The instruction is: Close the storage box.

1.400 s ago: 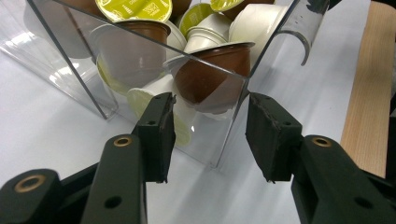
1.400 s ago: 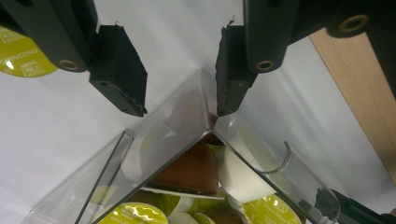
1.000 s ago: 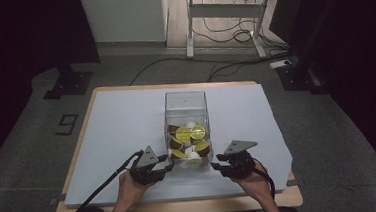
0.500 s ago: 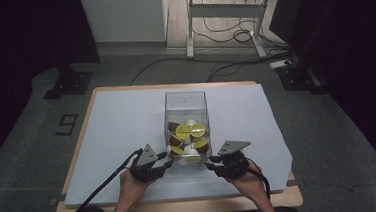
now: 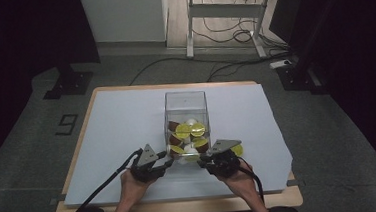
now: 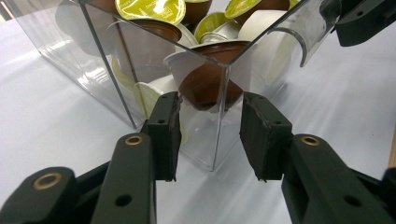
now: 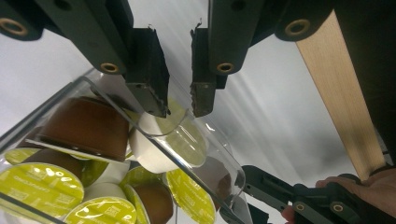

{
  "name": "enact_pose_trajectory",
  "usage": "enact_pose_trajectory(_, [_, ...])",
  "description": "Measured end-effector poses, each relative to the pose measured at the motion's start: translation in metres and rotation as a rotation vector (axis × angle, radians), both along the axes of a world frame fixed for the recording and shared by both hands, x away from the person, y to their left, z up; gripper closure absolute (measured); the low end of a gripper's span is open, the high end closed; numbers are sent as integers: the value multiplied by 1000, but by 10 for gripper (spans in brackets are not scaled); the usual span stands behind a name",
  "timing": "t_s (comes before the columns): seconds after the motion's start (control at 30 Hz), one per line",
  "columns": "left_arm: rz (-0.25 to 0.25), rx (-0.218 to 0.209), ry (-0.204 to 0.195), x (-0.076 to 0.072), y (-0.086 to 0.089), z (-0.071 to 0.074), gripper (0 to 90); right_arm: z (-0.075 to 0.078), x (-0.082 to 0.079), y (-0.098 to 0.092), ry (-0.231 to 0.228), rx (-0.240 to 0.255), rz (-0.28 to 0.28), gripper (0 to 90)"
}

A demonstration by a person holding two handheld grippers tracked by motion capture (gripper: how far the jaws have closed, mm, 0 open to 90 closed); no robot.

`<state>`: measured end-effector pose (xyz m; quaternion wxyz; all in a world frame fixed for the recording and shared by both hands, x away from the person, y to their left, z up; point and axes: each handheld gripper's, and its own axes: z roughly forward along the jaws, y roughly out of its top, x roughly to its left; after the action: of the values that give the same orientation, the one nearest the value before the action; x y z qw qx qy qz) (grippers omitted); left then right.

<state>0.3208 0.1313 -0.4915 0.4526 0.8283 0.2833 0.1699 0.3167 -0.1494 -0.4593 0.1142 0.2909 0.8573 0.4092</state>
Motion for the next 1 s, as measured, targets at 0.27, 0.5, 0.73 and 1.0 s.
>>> enact_pose_trajectory(0.27, [1, 1, 2, 0, 0, 0, 584, 0, 0, 7, -13, -3, 12, 795])
enact_pose_trajectory(0.5, [1, 1, 5, 1, 1, 0, 594, -1, 0, 9, -17, -11, 12, 807])
enact_pose_trajectory(0.73, [0, 3, 16, 2, 3, 0, 574, 0, 2, 9, -17, -12, -1, 807])
enact_pose_trajectory(1.0, [-18, 25, 73, 5, 5, -2, 486, -1, 8, 11, -14, -6, -11, 805])
